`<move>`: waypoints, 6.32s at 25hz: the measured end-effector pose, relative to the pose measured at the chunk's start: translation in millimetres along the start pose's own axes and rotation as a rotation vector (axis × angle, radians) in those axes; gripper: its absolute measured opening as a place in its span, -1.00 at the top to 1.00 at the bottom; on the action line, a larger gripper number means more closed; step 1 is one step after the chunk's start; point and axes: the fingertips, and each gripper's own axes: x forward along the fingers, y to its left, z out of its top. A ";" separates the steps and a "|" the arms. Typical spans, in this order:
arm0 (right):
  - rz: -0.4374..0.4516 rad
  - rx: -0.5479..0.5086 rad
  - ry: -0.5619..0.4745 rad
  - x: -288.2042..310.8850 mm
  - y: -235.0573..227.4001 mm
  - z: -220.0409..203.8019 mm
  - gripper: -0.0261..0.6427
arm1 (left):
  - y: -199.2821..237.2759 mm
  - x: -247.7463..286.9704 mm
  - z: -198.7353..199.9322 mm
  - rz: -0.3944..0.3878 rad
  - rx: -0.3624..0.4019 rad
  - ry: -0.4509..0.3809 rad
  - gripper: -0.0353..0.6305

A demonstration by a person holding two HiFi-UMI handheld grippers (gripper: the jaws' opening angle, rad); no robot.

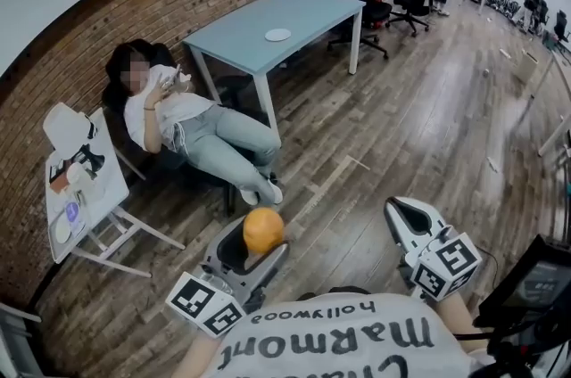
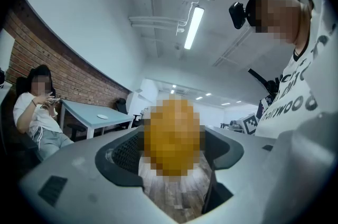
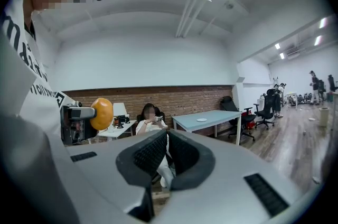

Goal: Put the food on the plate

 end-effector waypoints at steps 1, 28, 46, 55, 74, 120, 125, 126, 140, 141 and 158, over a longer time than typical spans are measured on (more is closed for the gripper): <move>-0.001 0.007 0.003 1.1 2.4 -4.3 0.89 | 2.1 -0.6 -3.3 -0.006 0.001 0.003 -0.09; 0.030 0.224 0.129 114.5 -167.5 -44.3 0.89 | 81.5 167.3 -18.7 0.061 -0.081 -0.020 -0.09; 0.110 0.256 0.166 140.1 -228.3 -74.8 0.89 | 88.8 218.1 -46.0 0.169 -0.118 0.016 -0.09; 0.102 0.229 0.205 150.0 -235.9 -79.6 0.89 | 93.7 227.1 -47.4 0.131 -0.048 0.013 -0.09; 0.078 0.184 0.273 223.5 -253.7 -72.3 0.89 | 179.5 275.4 -42.0 0.119 -0.140 0.012 -0.09; 0.108 0.215 0.317 537.4 -358.9 -26.6 0.89 | 471.0 435.7 18.6 0.146 -0.133 0.025 -0.09; 0.171 0.164 0.308 577.3 -391.9 -10.3 0.89 | 485.8 465.4 24.2 0.205 -0.120 0.023 -0.09; 0.179 0.166 0.313 582.7 -399.7 -11.4 0.89 | 488.8 472.1 24.9 0.217 -0.120 0.021 -0.09; 0.237 0.180 0.318 634.3 -518.4 0.0 0.89 | 505.0 587.0 27.9 0.288 -0.091 0.017 -0.09; 0.246 0.178 0.319 637.3 -523.6 0.4 0.89 | 505.9 592.0 27.3 0.296 -0.091 0.017 -0.09; 0.320 0.208 0.339 660.0 -583.6 -6.2 0.89 | 506.1 647.9 21.0 0.372 -0.078 0.016 -0.09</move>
